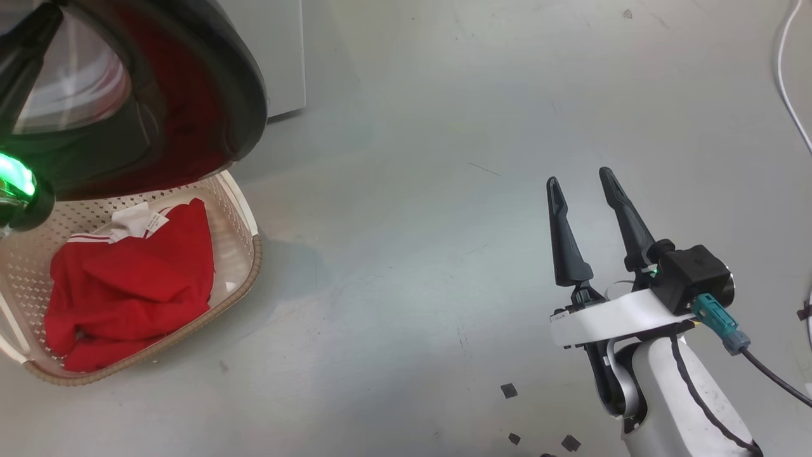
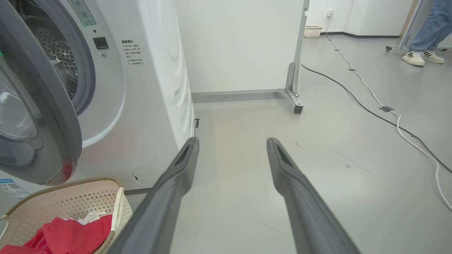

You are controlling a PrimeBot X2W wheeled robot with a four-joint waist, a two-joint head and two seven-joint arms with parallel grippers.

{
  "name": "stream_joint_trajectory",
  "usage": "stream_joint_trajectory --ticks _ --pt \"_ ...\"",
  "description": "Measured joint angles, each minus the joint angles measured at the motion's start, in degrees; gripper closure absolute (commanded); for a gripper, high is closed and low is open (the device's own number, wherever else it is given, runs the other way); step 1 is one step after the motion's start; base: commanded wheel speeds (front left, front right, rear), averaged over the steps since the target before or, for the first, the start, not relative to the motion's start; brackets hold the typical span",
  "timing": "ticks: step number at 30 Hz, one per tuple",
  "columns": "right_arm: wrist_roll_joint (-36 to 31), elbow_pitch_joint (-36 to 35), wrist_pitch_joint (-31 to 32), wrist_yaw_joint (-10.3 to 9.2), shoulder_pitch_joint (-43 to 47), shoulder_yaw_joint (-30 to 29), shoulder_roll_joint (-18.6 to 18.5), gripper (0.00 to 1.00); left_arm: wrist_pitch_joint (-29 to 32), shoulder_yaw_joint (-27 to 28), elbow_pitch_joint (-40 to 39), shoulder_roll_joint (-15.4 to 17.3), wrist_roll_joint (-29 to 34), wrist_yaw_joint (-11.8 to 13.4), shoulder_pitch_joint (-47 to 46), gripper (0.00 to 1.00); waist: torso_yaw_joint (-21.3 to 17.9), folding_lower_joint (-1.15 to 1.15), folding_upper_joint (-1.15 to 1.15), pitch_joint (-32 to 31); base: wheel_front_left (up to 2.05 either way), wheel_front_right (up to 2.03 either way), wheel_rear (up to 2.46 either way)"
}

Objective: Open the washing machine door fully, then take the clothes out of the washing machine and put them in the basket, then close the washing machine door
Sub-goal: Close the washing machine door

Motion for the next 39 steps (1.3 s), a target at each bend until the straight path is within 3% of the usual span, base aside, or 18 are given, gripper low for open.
stream_joint_trajectory --ticks 11,17,28,29,31,33,35,36,39 --pt "0.00 0.01 0.00 -0.93 -0.58 -0.20 0.00 0.00 0.27 -1.20 2.90 -0.99 0.03 -0.82 -2.07 1.00 0.65 0.00 0.00 -0.34 0.00 0.00 0.00" --pt "-0.55 0.10 0.00 -1.00 -0.58 -1.09 -0.01 0.00 1.86 -1.85 3.18 -2.71 -0.05 -3.35 -1.46 1.00 2.22 0.00 0.00 -1.13 0.00 0.00 0.00" --pt "-2.91 1.68 0.00 -0.97 -0.55 -2.22 -0.01 0.00 2.38 0.08 3.71 -5.77 -1.18 -10.01 8.80 1.00 7.05 0.00 0.00 -3.73 0.00 0.00 0.00" --pt "-3.23 1.85 0.00 -0.97 -0.52 -2.33 -0.02 0.00 2.38 0.09 3.61 -6.16 -1.18 -10.27 9.66 0.95 7.50 0.00 0.00 -4.00 0.00 0.00 0.00" --pt "-3.66 2.11 0.00 -0.96 -0.44 -2.67 -0.03 0.00 2.37 0.09 3.52 -7.01 -1.16 -10.77 11.38 0.68 8.44 0.00 0.00 -4.56 0.00 0.00 0.00" --pt "-3.88 2.43 0.00 -0.89 -0.34 -3.13 -0.03 0.00 2.37 0.08 3.45 -7.80 -1.10 -11.17 13.19 0.48 9.42 0.00 0.00 -5.13 0.00 0.00 0.00" --pt "-4.13 2.75 0.00 -0.87 -0.08 -3.61 -0.04 0.00 2.34 0.13 3.35 -8.53 -0.99 -11.47 15.00 0.07 10.43 0.00 0.00 -5.71 0.00 0.00 0.00" --pt "-4.20 2.92 0.00 -0.82 0.14 -3.77 -0.05 0.00 2.29 0.22 3.30 -8.88 -0.98 -11.67 15.80 0.00 10.94 0.00 0.00 -6.01 0.00 0.00 0.00" --pt "-4.61 3.63 0.00 -0.43 0.97 -3.98 -0.13 0.00 1.71 0.43 3.20 -9.67 -0.12 -11.78 18.23 0.00 12.45 0.00 0.00 -6.96 0.00 0.00 0.00"
